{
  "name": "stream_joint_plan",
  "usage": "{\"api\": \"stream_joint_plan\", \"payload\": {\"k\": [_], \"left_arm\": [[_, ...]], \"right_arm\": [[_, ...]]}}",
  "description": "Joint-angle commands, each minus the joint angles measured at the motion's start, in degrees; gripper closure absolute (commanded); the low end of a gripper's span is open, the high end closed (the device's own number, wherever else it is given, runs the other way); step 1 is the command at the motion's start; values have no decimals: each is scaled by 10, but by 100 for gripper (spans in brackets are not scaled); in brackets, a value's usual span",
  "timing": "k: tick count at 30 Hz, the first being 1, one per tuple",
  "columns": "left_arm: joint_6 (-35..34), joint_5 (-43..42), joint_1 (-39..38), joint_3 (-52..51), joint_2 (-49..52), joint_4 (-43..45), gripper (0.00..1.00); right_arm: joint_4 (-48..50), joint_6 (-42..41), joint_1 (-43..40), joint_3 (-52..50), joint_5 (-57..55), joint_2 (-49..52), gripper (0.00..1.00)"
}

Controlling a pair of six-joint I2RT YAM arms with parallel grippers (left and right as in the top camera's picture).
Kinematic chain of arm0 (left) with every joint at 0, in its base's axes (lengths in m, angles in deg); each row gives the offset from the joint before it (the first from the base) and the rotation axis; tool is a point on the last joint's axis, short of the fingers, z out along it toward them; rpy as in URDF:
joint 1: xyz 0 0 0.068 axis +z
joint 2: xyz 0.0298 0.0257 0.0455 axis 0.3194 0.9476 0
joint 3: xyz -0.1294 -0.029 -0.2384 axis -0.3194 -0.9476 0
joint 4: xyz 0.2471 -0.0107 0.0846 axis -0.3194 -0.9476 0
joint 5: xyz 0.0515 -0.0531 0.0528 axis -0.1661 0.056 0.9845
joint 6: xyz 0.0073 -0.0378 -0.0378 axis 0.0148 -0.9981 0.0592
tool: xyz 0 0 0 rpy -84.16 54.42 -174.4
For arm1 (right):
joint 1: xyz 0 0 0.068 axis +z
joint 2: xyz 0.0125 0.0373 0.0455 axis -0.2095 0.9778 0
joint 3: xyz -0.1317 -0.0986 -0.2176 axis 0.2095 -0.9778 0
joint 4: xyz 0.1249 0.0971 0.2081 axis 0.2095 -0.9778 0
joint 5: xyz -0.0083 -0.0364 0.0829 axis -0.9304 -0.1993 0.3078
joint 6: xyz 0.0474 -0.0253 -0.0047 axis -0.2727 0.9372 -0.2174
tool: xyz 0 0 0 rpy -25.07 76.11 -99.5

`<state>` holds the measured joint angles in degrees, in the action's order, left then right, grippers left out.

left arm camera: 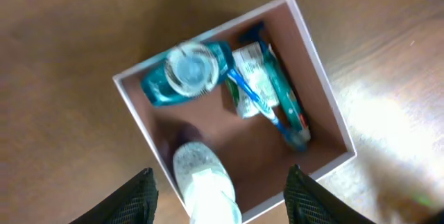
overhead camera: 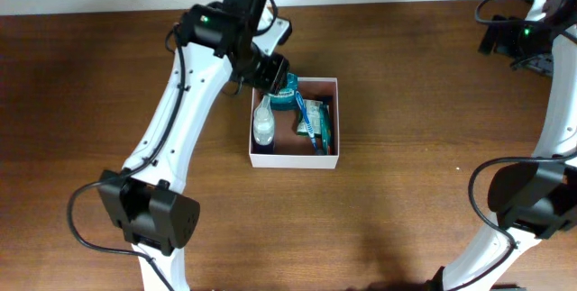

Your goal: Pack container

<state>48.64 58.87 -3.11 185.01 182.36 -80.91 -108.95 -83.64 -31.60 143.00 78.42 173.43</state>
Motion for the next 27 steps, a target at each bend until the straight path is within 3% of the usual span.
{"api": "stream_joint_plan", "payload": {"k": [1, 5, 10, 17, 22, 27], "left_arm": [[-45, 62, 4, 24, 2, -1, 40], [-131, 131, 32, 25, 2, -1, 40], [-216, 142, 99, 25, 2, 0, 39], [-223, 142, 198, 25, 2, 0, 30], [-223, 140, 234, 24, 2, -12, 1], [-223, 140, 236, 24, 2, -18, 1]], "right_arm": [[0, -5, -1, 3, 5, -11, 1], [0, -5, -1, 3, 5, -11, 1], [0, -5, -1, 3, 5, -11, 1], [0, -5, -1, 3, 5, -11, 1], [0, -5, -1, 3, 5, -11, 1], [0, -5, -1, 3, 5, -11, 1]]}}
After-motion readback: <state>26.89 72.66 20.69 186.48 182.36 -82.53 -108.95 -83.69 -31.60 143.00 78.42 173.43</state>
